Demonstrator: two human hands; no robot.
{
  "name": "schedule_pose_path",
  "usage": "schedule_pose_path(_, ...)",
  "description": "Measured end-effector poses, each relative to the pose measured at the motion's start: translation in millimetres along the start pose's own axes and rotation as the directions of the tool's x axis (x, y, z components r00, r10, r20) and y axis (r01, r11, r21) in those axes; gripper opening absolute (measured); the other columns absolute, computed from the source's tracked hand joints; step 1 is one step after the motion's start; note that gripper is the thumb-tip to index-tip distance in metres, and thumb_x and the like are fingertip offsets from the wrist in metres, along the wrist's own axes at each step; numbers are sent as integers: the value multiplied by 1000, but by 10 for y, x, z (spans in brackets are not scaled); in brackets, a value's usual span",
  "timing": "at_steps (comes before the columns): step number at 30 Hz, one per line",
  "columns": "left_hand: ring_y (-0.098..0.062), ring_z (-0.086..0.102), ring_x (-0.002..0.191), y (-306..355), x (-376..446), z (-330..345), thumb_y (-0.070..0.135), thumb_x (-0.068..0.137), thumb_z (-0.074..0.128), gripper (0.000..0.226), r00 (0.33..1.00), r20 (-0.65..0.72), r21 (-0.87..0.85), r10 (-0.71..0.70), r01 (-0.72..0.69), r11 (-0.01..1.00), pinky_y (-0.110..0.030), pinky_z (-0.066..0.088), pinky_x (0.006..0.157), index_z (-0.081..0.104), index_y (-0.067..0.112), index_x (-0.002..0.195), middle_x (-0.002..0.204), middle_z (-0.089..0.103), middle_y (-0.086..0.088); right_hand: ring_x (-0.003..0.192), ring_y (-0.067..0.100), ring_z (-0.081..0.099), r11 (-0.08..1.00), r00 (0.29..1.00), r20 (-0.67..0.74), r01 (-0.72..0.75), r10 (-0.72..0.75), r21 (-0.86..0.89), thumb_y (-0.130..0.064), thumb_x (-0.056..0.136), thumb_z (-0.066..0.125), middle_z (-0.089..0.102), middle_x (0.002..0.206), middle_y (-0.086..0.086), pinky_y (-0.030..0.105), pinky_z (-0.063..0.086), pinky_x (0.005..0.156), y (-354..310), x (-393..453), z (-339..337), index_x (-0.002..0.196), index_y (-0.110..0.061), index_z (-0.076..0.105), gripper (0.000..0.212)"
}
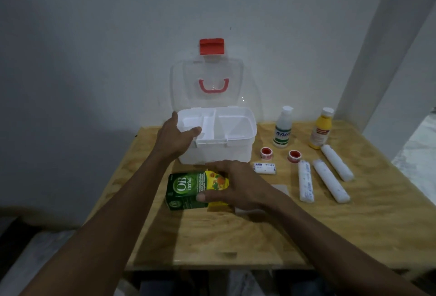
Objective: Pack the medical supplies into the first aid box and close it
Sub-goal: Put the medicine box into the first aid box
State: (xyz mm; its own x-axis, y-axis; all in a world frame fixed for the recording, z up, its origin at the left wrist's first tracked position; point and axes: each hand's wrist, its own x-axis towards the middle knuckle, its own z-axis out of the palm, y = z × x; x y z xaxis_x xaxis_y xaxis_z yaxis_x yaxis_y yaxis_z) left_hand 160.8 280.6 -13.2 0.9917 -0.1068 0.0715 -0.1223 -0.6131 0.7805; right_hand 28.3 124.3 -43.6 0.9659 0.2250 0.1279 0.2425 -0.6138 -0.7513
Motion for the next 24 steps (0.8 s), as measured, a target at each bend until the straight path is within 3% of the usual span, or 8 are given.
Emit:
schedule_pose_path(4,-30,44,134,-20,10,-20,64,72,65,100,1000,10,-9,4,-4,1000,-45,41,107,26,17,152,152,41,-8,102,0,59,999,999,8,32,-32,0,-45,75,80,65,121,-10,17,49,85,-20,1,26,134,-30,57,65)
schedule_pose_path(7,-29,38,138,-39,28,-2,48,84,67,92,1000,1,-22,8,-8,1000,-39,37,109,18,14,154,156,33,-8,99,-2,58,998,998,19,52,-52,-34,-46,75,80,65,119,-12,11,45,80,-29,29,20,135,-32,57,66)
schedule_pose_path(14,-30,39,138,-50,33,18,46,85,67,90,1000,-5,-20,12,-12,1000,-40,37,108,19,13,154,156,33,-8,96,5,56,987,995,-55,80,-88,-142,-48,76,78,60,110,-10,23,48,82,-145,-33,-55,131,-29,59,62)
schedule_pose_path(16,-30,40,137,-15,-11,-13,53,80,67,94,1000,3,-15,11,-11,1000,-41,38,109,22,16,153,154,37,-7,98,7,56,982,994,-74,69,-83,-176,-49,76,77,61,113,-7,25,49,83,-192,-84,-173,131,-24,59,64)
schedule_pose_path(20,-31,47,132,-10,-19,-51,62,74,65,93,1000,22,-7,-5,5,1000,-50,44,104,30,21,149,150,43,-3,100,4,56,967,989,-125,47,-80,-252,-56,75,75,62,119,-7,15,44,80,-239,-206,-528,134,-25,57,70)
schedule_pose_path(24,-31,50,128,-87,52,-32,74,63,59,98,1000,25,9,-6,5,1000,-52,47,99,35,24,145,146,49,-4,99,6,57,962,978,-204,-6,-52,-272,-57,74,74,62,117,-7,18,45,78,-291,-163,-991,135,-24,57,72)
